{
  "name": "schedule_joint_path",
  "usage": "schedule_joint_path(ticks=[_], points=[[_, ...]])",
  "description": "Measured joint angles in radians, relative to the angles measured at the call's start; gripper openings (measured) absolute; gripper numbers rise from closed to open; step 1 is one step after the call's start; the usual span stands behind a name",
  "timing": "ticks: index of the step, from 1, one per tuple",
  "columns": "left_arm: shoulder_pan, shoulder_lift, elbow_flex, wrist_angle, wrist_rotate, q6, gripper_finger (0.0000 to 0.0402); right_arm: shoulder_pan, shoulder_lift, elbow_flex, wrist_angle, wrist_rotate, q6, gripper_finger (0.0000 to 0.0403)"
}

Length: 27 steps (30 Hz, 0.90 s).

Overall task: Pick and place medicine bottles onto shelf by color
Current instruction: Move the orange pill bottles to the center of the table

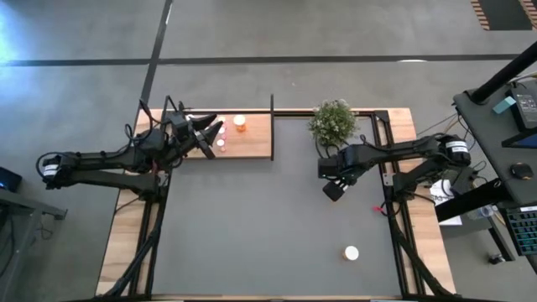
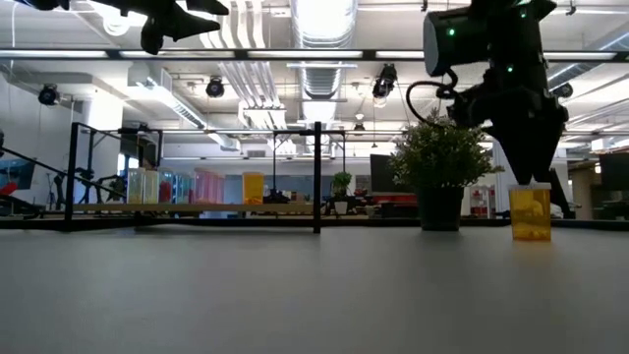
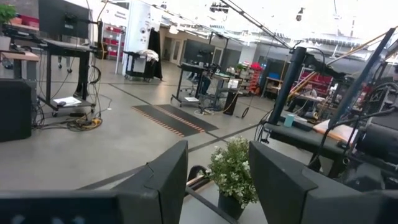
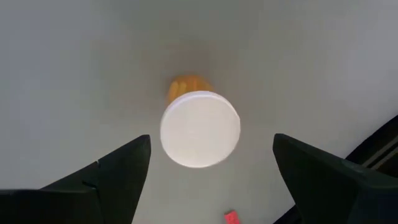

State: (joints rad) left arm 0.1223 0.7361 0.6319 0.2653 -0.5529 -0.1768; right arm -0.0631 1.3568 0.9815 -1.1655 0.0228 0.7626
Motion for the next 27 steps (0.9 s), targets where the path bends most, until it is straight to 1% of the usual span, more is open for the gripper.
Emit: schedule_joint_path(ticks=[11, 20, 23, 27], points=[[0.000, 0.000, 0.000, 0.000, 0.000, 0.000, 0.0154, 0.000, 0.045, -0.070, 0.122, -0.005, -0.018, 0.0327], [0.000, 0.003, 0.000, 0.001, 0.000, 0.000, 0.0154, 0.000, 0.046, -0.070, 0.131, -0.010, -0.012, 0.0325], [0.000, 0.004, 0.000, 0.001, 0.000, 0.000, 0.0154, 0.000, 0.047, -0.070, 0.132, -0.031, -0.011, 0.0312], [0.000, 0.004, 0.000, 0.001, 0.000, 0.000, 0.0154, 0.000, 0.046, -0.070, 0.131, -0.033, -0.003, 0.0268]])
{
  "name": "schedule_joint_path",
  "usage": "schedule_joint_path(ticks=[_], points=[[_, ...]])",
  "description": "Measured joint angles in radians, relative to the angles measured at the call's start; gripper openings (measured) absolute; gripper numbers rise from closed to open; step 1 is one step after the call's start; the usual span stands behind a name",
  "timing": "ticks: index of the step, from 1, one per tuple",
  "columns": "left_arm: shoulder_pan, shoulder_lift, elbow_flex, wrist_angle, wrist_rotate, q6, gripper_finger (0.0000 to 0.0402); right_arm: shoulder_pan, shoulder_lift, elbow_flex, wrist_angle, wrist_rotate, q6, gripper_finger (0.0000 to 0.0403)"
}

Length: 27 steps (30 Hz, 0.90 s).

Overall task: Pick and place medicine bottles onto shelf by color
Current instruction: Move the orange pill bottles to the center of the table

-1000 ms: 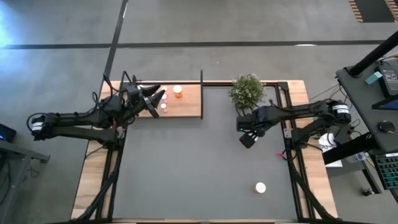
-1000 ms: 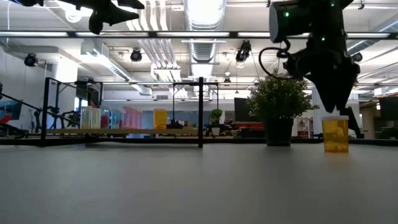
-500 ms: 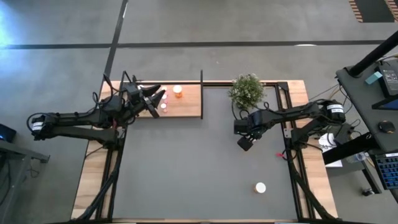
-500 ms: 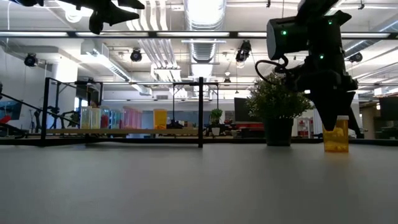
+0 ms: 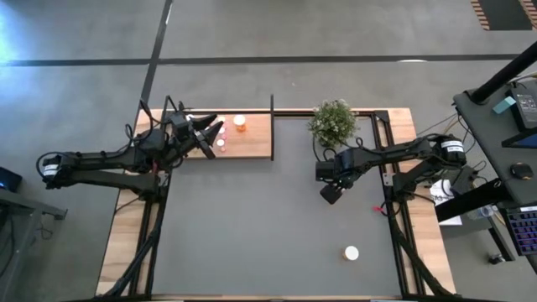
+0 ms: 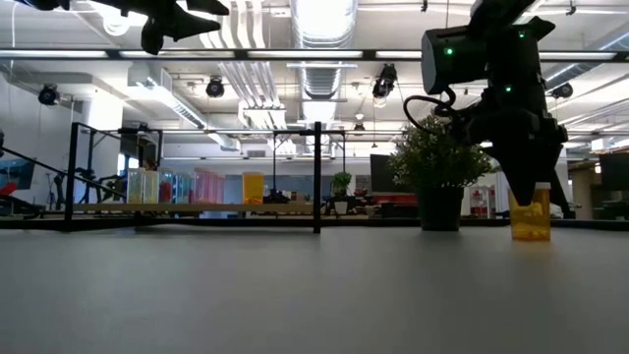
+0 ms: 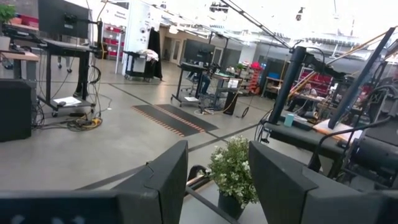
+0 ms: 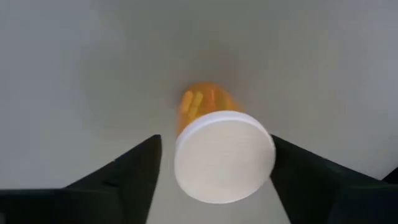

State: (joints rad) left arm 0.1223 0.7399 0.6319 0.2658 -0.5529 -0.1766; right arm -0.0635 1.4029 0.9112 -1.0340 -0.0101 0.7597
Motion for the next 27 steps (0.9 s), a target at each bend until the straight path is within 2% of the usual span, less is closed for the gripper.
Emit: schedule_joint_path(ticks=[4, 7, 10, 16, 23, 27], points=[[0.000, 0.000, 0.000, 0.000, 0.000, 0.000, 0.0154, 0.000, 0.000, 0.000, 0.000, -0.001, 0.001, 0.0217], [0.000, 0.001, 0.000, 0.000, 0.000, 0.000, 0.0154, 0.000, 0.000, 0.006, -0.010, -0.002, 0.001, 0.0194], [0.000, 0.001, 0.000, 0.000, 0.000, 0.000, 0.0154, 0.000, 0.000, 0.032, -0.011, -0.002, -0.002, 0.0193], [0.000, 0.000, 0.000, 0.001, 0.000, 0.000, 0.0154, 0.000, 0.008, 0.161, -0.009, 0.001, -0.072, 0.0224], [0.000, 0.000, 0.000, 0.001, 0.000, 0.000, 0.0154, -0.005, 0.116, 0.416, -0.023, 0.009, -0.205, 0.0217], [0.000, 0.000, 0.000, 0.001, 0.000, 0.000, 0.0154, -0.005, 0.215, 0.579, -0.142, 0.018, -0.298, 0.0212]])
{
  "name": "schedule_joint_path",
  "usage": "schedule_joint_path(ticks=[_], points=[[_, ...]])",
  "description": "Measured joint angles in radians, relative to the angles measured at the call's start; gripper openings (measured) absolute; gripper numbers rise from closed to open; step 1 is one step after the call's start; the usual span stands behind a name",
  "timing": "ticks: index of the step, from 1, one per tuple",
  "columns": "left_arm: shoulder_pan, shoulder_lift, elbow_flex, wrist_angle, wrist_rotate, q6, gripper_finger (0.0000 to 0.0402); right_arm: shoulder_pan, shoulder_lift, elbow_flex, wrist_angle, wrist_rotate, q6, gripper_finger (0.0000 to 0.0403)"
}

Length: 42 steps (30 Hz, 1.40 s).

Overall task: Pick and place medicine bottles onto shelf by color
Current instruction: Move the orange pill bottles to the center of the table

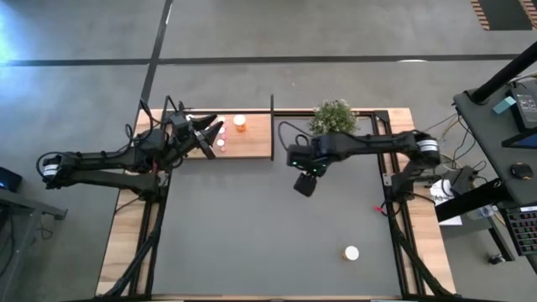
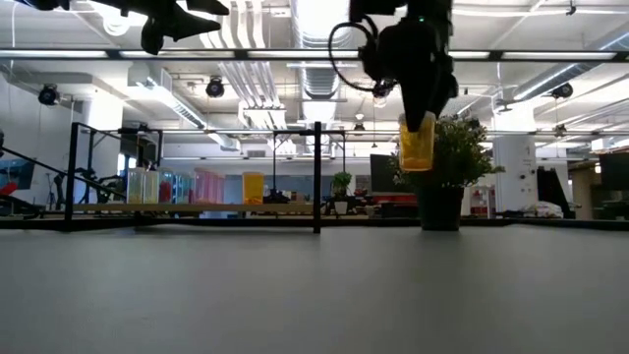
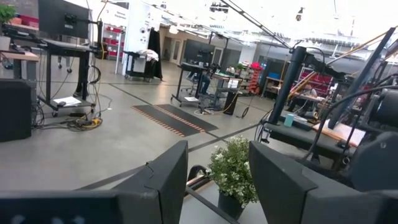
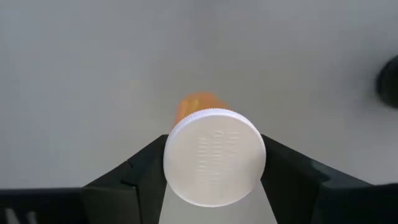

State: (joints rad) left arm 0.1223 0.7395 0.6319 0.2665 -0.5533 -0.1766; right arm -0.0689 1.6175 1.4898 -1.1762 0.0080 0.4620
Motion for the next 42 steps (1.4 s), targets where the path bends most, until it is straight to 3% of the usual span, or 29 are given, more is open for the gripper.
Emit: schedule_joint_path(ticks=[4, 18, 29, 38, 42], points=[[0.000, -0.002, 0.000, 0.000, 0.000, 0.000, 0.0154, 0.000, 0.087, 0.111, -0.088, 0.027, -0.067, 0.0211], [0.000, -0.007, 0.000, -0.041, 0.000, 0.001, 0.0154, -0.002, 0.229, 0.313, -0.068, 0.045, -0.297, 0.0210], [0.000, -0.010, 0.000, -0.049, 0.000, 0.001, 0.0154, 0.002, 0.409, 0.592, -0.121, 0.044, -0.552, 0.0210], [0.000, -0.025, 0.000, -0.053, 0.000, 0.001, 0.0154, 0.005, 0.620, 0.832, -0.126, 0.041, -0.604, 0.0210], [0.000, -0.043, 0.000, -0.062, 0.000, 0.001, 0.0154, 0.005, 0.674, 0.864, -0.093, 0.037, -0.627, 0.0210]])
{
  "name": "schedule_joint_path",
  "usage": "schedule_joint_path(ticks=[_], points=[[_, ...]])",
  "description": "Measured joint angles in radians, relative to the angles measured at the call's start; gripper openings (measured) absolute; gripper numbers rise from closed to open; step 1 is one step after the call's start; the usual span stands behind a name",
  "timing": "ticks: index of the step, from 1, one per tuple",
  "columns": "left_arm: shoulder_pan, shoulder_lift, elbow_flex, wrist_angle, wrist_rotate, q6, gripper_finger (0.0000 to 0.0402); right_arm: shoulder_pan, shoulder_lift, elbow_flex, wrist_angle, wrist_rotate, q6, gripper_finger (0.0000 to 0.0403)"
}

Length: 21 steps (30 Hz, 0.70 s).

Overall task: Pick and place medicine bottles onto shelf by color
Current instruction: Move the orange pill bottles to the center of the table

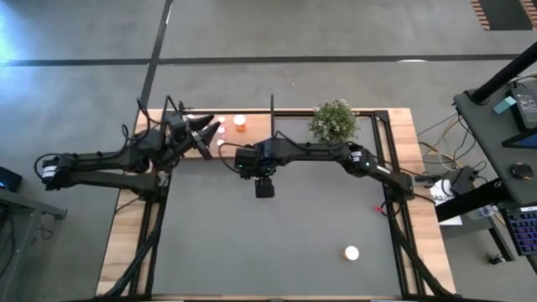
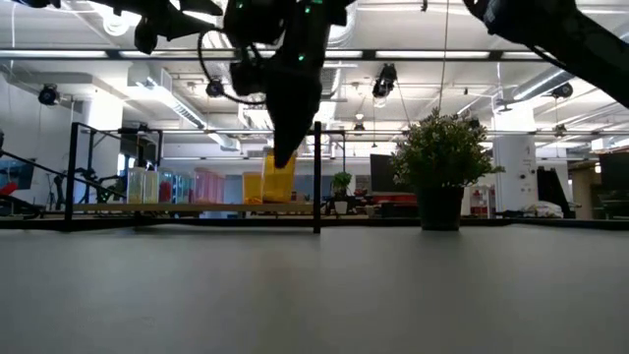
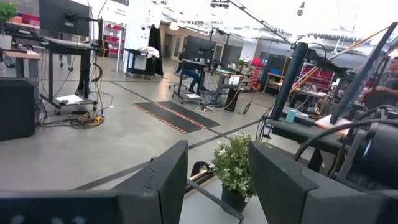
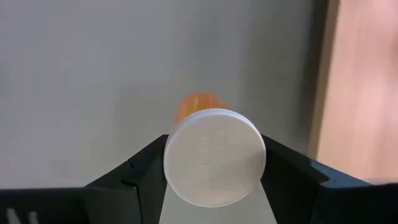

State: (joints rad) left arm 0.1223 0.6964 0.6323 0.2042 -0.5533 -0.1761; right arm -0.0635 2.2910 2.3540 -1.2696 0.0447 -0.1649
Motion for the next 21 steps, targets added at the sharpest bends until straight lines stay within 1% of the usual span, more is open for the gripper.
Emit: schedule_joint_path(ticks=[9, 21], points=[[0.000, -0.045, 0.000, -0.030, 0.000, 0.000, 0.0154, 0.000, 0.081, -0.003, 0.067, -0.030, 0.022, 0.0210], [0.000, -0.056, 0.000, -0.033, 0.000, 0.000, 0.0154, -0.003, 0.100, -0.003, 0.174, -0.026, 0.107, 0.0210]])
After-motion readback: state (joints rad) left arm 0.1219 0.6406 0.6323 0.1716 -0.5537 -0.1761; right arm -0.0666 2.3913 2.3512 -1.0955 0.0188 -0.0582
